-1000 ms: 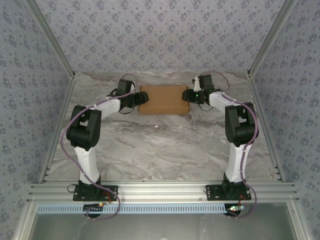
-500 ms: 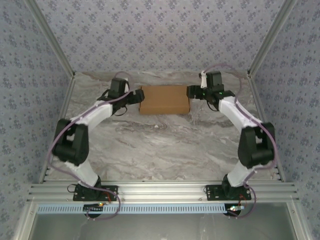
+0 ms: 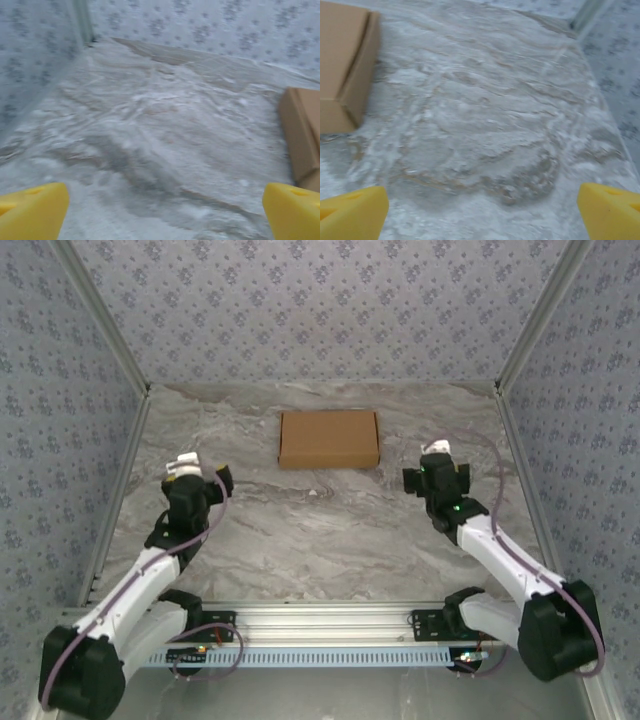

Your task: Fold the paper box

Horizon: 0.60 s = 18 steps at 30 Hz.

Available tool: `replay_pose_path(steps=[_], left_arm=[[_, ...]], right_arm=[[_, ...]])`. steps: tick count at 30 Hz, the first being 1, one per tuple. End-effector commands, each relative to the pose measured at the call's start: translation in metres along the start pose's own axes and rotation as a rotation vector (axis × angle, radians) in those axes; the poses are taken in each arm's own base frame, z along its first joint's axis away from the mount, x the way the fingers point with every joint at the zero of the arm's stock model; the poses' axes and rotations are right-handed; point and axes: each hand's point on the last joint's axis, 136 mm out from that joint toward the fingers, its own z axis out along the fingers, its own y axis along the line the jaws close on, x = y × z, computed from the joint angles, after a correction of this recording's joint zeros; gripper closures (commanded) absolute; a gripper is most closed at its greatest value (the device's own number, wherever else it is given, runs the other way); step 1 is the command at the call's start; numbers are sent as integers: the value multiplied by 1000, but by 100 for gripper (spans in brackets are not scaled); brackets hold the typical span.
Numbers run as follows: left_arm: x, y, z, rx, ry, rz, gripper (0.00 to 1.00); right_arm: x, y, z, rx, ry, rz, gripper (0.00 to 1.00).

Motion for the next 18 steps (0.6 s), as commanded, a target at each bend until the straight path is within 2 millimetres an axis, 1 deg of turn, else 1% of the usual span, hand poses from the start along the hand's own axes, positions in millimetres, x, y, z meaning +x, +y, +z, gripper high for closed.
replay_pose_path(steps=[1, 3, 6, 8, 10, 12, 14, 16, 18], left_arm=[[-17, 29, -2, -110, -113, -14, 1], [-8, 41, 8, -133, -112, 0, 1], [13, 55, 28, -112, -67, -18, 1], [23, 61, 41, -105, -37, -37, 1], [31, 59, 55, -81, -12, -52, 1], [35, 55, 69, -66, -7, -72, 1], [36, 50, 81, -53, 42, -45, 1], [32, 46, 92, -48, 53, 7, 1], [26, 42, 96, -25, 10, 44, 1]], right_arm=[[6, -33, 2, 127, -59, 108, 1], [17, -39, 9, 139, -55, 116, 1], [30, -40, 24, 123, -64, 117, 1], [36, -40, 34, 94, -71, 141, 1], [42, -42, 44, 85, -61, 159, 1], [45, -39, 53, 71, -57, 146, 1], [42, -34, 58, 47, -57, 133, 1], [35, -30, 61, 29, -105, 127, 1], [29, -27, 65, 12, -134, 120, 1]])
